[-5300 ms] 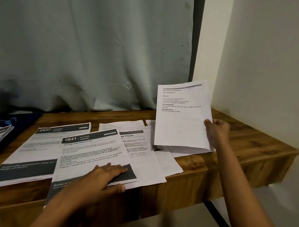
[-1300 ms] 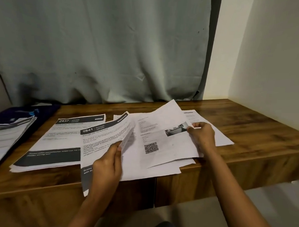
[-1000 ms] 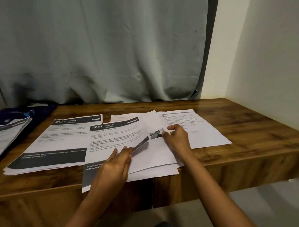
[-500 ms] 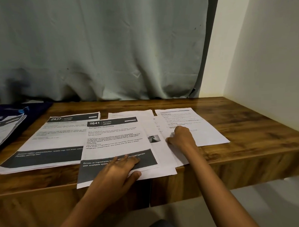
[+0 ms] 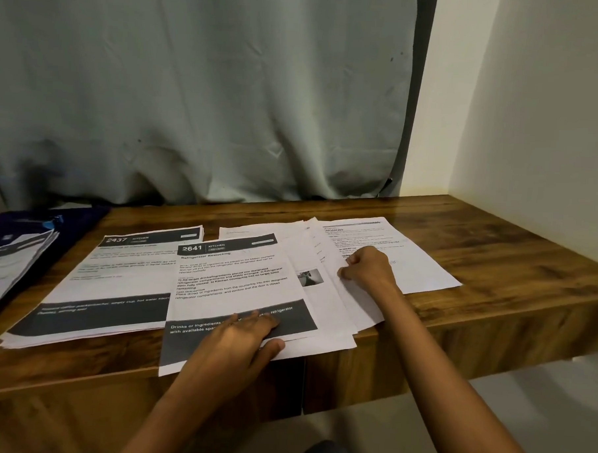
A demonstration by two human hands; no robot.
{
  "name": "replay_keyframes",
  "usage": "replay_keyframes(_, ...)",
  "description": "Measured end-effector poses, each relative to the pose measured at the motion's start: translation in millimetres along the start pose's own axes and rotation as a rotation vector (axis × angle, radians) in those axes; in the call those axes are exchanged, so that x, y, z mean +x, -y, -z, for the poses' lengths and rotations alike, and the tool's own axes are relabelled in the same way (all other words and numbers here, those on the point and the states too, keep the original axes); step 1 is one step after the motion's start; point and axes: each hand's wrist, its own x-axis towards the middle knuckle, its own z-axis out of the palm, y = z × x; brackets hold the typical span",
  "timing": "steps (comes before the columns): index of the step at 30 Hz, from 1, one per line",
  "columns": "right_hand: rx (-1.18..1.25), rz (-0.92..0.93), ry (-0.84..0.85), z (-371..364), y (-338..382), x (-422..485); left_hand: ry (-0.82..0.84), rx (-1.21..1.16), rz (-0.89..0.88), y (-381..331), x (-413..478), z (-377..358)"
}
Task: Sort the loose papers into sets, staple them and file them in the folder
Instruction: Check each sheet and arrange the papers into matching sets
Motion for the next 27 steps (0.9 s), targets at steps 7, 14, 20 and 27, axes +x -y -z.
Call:
replay_keyframes(7,0.282,-0.014,-0.151,23,-6,9,0.015,-0.021,0.036,0,1,-2)
replay_keyframes(14,0.613,-0.108,-0.215,50,-23,19,-0.026,-0.063,0.064,-5,2,1)
replay_keyframes(20,0.772,-0.108,-0.315,75,-31,16,-0.068,-0.110,0.096,-4,1,0)
replay_keyframes(27,0.838,-0.119,-0.451,95,-41,21,-0.161,-0.185,0.218,-3,1,-3)
